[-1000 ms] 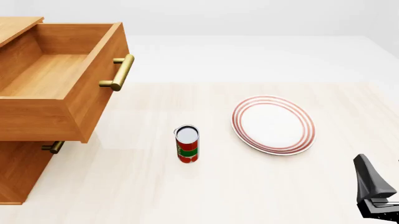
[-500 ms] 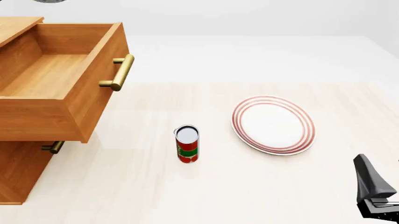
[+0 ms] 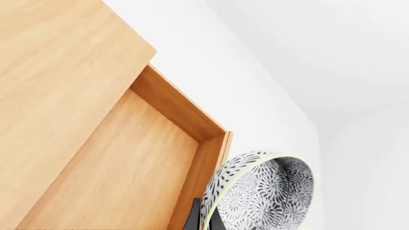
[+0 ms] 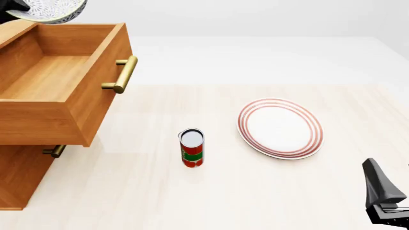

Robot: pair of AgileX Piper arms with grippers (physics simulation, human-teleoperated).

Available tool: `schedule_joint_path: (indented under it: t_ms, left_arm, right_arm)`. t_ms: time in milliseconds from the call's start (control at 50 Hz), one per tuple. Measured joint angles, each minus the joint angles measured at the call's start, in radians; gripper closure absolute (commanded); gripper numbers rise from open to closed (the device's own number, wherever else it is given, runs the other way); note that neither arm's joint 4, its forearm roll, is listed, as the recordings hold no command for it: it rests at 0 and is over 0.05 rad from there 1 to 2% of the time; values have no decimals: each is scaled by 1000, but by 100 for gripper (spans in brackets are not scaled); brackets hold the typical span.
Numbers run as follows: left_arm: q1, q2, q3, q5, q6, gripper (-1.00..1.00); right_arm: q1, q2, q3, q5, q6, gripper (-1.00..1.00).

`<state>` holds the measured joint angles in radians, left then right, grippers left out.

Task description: Put the bowl in the top drawer of the cabinet.

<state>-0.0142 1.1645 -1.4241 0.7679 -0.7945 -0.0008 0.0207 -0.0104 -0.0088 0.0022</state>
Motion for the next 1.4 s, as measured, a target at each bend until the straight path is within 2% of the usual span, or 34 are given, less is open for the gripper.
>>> schedule_joint_path:
  t_ms: [820,1400]
  left_arm:
    - [58,23,80,-40,8,100]
    - [95,56,75,-19,47,100]
  right_arm:
    - [0,0,0,0,0,-100]
    - [0,0,0,0,0,-100]
